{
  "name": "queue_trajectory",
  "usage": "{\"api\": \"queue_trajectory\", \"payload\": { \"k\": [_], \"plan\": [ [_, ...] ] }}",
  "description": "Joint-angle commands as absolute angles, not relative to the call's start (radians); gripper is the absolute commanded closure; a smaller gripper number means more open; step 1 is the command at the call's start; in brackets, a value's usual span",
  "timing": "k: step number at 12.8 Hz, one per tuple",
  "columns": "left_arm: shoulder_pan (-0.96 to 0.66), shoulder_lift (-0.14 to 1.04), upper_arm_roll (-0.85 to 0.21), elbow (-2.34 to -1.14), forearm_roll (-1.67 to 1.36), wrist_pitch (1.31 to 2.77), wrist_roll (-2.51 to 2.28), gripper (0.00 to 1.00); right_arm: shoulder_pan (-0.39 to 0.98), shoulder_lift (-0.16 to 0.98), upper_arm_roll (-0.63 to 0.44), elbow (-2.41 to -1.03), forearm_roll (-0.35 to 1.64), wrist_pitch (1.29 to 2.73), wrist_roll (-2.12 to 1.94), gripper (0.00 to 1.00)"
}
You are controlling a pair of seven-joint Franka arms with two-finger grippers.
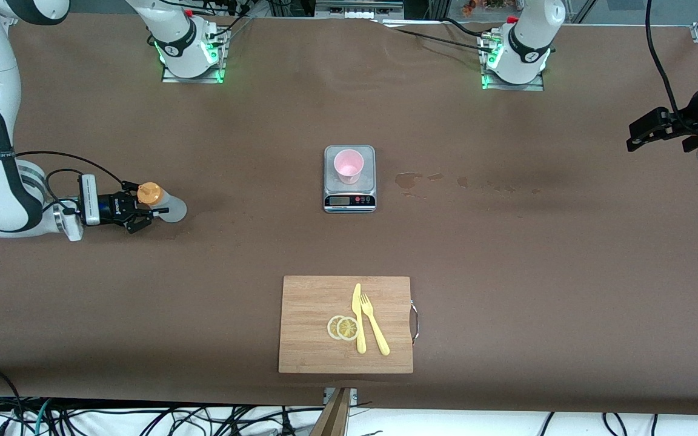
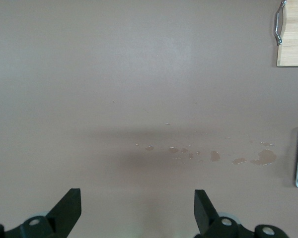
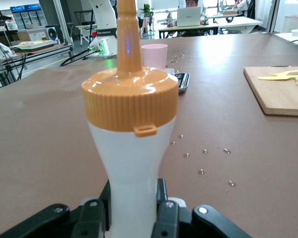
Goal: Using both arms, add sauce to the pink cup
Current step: 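Set the sauce bottle down and open the right gripper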
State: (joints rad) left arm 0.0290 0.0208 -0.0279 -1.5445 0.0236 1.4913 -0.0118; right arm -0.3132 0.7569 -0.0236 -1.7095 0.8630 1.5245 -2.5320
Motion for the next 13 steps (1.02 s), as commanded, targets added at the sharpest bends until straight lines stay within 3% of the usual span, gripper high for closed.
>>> {"api": "queue_trajectory", "payload": {
  "k": [1,4,5,6,7,13],
  "plan": [
    [0.032,0.031,-0.032,-1.519,0.029,1.473,0.005,0.00,-0.322,0.796,-0.037,-1.692,0.926,1.486,-2.586,0.82],
    [0.032,0.031,-0.032,-1.519,0.029,1.473,0.006,0.00,-0.322,0.807,-0.040,-1.690,0.928,1.486,-2.591,0.79],
    [0.032,0.031,-0.032,-1.519,0.029,1.473,0.005,0.00,-0.321,0.807,-0.043,-1.690,0.928,1.488,-2.589,0.72],
    [0.032,0.031,-0.032,-1.519,0.029,1.473,0.005,0.00,-0.321,0.807,-0.043,-1.690,0.928,1.488,-2.591,0.39],
    [0.032,0.031,-0.032,-1.519,0.029,1.473,0.005,0.00,-0.321,0.807,-0.044,-1.690,0.927,1.488,-2.591,0.00],
    [0.032,0.031,-0.032,-1.519,0.029,1.473,0.005,0.00,-0.321,0.796,-0.095,-1.683,0.862,1.465,-2.594,0.00]
  ]
}}
